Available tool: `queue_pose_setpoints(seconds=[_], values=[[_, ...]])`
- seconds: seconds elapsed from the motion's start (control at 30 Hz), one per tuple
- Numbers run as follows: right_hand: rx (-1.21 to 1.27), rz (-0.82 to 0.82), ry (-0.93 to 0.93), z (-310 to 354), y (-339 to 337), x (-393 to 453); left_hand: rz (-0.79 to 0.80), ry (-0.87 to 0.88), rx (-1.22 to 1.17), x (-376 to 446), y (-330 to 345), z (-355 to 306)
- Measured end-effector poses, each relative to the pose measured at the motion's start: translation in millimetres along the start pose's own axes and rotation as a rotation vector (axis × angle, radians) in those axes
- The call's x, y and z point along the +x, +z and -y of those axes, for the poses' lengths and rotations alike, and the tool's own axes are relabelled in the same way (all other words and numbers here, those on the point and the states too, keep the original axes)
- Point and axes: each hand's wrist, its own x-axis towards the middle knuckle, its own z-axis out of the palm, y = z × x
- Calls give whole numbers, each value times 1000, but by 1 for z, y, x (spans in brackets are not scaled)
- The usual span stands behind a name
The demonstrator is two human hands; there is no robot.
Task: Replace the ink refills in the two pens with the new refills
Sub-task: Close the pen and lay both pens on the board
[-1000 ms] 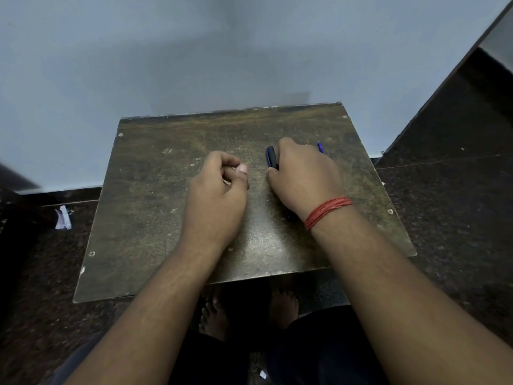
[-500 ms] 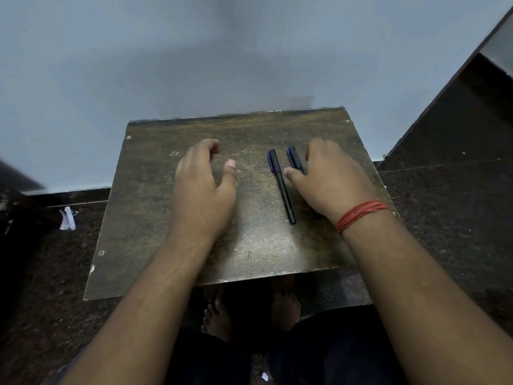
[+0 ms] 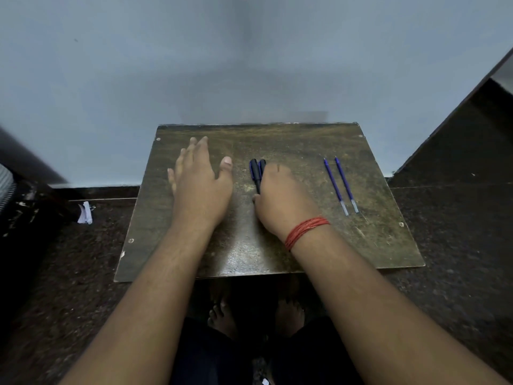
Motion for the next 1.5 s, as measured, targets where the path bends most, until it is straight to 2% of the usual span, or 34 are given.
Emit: queue_pose_setpoints(seconds=[0.27, 0.53, 0.63, 0.77, 0.93, 1.07, 1.33, 1.5], values=[[25, -62, -17, 23, 15, 5, 26, -33, 7, 1, 1, 8], [90, -13, -9, 16, 7, 4, 66, 1, 11, 0, 8, 5], [48, -64, 1, -5, -13, 5, 97, 47, 10, -3, 10, 2], [-78, -175, 138, -59, -41, 5, 131, 108, 47, -7, 14, -6], [-92, -115, 329, -97, -51, 4, 163, 175, 106, -11, 19, -13], [-84, -65, 295, -89, -42, 10, 169, 174, 145, -11, 19, -11], [-64, -93, 146, -55, -20, 15, 173, 121, 149, -8, 19, -9], [-29, -96, 138, -47, -15, 18, 172, 103, 140, -8, 20, -8]])
